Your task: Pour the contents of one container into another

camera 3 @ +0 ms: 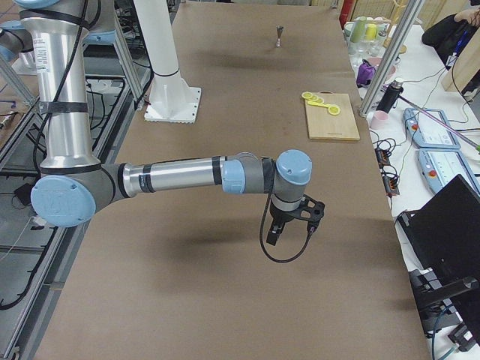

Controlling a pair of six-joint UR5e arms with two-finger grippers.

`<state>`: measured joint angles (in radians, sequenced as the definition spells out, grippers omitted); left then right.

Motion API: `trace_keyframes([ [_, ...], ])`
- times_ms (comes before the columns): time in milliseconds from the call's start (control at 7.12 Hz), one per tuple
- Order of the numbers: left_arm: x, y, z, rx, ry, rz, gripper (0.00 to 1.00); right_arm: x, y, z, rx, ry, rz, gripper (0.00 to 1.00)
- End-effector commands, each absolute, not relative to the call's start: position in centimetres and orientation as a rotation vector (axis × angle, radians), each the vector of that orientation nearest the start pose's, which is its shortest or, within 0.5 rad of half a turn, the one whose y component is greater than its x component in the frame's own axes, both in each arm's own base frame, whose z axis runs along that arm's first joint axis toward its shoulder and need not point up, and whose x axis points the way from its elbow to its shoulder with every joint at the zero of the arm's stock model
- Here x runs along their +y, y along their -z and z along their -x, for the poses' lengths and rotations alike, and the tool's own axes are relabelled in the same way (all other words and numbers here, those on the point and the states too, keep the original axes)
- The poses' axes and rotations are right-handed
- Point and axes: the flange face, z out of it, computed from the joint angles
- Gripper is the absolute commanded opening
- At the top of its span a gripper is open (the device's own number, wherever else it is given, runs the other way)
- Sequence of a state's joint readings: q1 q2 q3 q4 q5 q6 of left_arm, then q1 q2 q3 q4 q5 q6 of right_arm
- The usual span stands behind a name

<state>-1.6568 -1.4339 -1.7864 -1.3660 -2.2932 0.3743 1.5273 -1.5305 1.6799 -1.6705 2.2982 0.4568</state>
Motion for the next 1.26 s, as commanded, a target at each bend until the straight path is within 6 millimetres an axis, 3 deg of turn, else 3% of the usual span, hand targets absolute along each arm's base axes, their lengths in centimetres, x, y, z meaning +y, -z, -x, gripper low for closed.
trace_keyframes([
  [0, -40.43, -63.02, 11.94, 0.722, -0.203, -0.012, 1.00, -51.01, -59.78, -4.74, -0.722, -0.382, 0.134, 1.00],
  [842, -40.38, -63.17, 12.39, 0.737, -0.185, -0.021, 1.00, -50.95, -59.84, -4.83, -0.723, -0.382, 0.133, 1.00],
  [1123, -40.58, -62.66, 11.81, 0.818, -0.054, 0.007, 1.00, -50.95, -59.85, -4.84, -0.721, -0.382, 0.133, 1.00],
])
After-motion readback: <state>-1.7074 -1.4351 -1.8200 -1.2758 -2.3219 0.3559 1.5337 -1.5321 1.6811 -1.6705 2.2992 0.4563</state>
